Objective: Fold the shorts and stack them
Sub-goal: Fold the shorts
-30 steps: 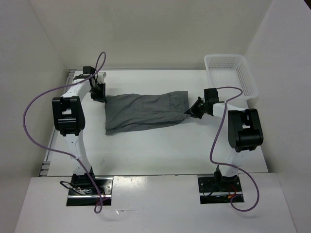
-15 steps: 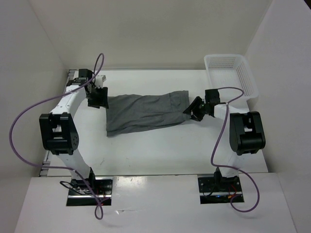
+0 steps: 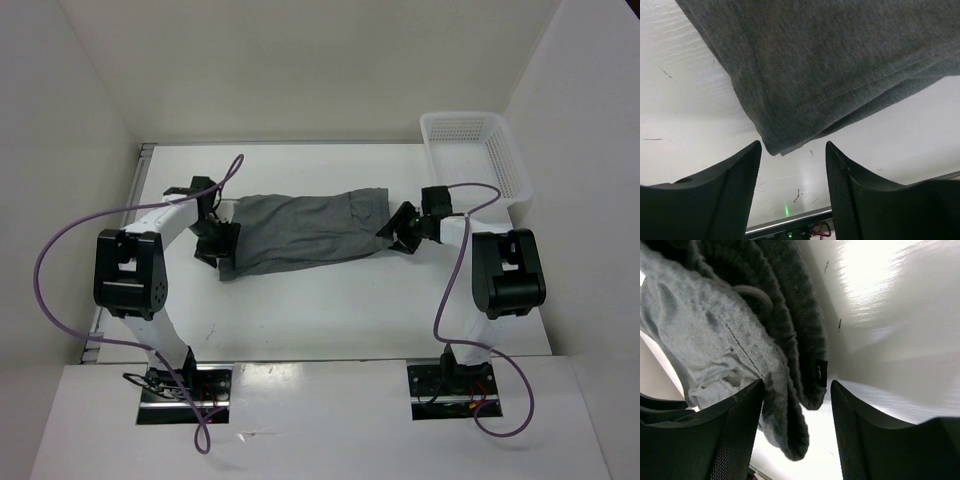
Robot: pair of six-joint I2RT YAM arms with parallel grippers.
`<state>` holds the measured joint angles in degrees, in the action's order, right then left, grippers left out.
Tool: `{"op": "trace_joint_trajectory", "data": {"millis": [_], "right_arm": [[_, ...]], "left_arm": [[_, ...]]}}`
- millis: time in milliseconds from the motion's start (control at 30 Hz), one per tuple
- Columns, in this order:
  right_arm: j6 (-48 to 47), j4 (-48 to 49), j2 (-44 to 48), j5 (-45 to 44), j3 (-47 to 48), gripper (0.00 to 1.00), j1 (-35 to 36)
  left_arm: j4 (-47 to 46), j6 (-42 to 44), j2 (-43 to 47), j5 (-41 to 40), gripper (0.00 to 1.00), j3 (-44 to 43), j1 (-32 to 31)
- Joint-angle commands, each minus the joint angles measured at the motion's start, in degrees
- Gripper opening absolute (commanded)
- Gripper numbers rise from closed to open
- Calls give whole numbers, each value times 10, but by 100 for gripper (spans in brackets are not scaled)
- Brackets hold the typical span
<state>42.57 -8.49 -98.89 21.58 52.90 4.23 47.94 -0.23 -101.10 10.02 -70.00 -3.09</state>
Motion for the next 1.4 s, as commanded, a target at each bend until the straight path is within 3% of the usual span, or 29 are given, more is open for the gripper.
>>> {"op": "trace_joint_trajectory", "data": {"millis": [0,133,333,500,633,967,1000,1067,1167,1367], "right_arm": [[4,13,-13,0,-10,62,3],[4,18,-36,12,-10,62,8],[4,29,-54,12,1,42,8],[4,23,-49,6,6,16,8],[-1,17,-33,-8,6,10,8],[-1,17,-33,-14,6,0,8],[-1,17,-33,-19,11,0,8],[-1,12,-33,-19,11,0,8],[-6,-1,-28,-19,22,0,8],[-70,-79,19,-62,83,0,8]], "left_arm": [[-4,2,-15,-11,61,6,-7],[-4,2,-37,-11,25,11,-12],[43,2,-23,3,0,-20,-12],[129,2,-3,38,0,-73,-7],[159,2,15,33,0,-86,-7],[158,2,-22,32,1,25,-2],[147,2,-22,23,3,35,-2],[119,2,-36,4,20,49,-2],[112,2,-44,5,38,34,-2],[105,2,-32,-3,50,-15,16]]}}
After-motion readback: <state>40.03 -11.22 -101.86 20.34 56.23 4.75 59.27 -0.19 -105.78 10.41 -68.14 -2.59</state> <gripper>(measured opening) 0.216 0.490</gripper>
